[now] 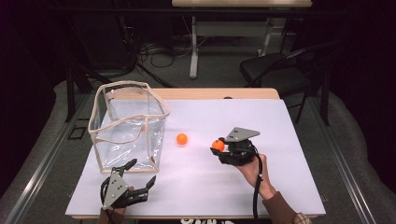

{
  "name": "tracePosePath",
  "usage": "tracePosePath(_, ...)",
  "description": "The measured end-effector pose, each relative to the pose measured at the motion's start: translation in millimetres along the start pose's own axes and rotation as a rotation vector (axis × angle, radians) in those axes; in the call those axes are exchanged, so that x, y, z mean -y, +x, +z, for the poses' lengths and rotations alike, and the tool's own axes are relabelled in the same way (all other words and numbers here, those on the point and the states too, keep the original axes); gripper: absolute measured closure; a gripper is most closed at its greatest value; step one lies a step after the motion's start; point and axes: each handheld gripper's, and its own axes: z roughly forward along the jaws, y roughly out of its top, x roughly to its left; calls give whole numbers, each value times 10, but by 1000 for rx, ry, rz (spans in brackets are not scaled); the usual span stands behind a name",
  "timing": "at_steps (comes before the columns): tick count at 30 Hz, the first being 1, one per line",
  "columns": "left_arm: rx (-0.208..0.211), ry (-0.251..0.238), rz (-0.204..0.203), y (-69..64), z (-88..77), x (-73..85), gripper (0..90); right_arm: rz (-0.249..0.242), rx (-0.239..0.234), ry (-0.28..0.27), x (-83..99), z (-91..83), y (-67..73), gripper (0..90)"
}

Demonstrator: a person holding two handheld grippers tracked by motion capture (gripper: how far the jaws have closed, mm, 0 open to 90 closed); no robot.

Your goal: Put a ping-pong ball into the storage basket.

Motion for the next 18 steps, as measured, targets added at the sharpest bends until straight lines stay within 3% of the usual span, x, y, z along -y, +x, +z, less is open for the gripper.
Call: tracePosePath(18,18,9,-4,1,66,-9,156,2,-33,-4,-168,141,-34,510)
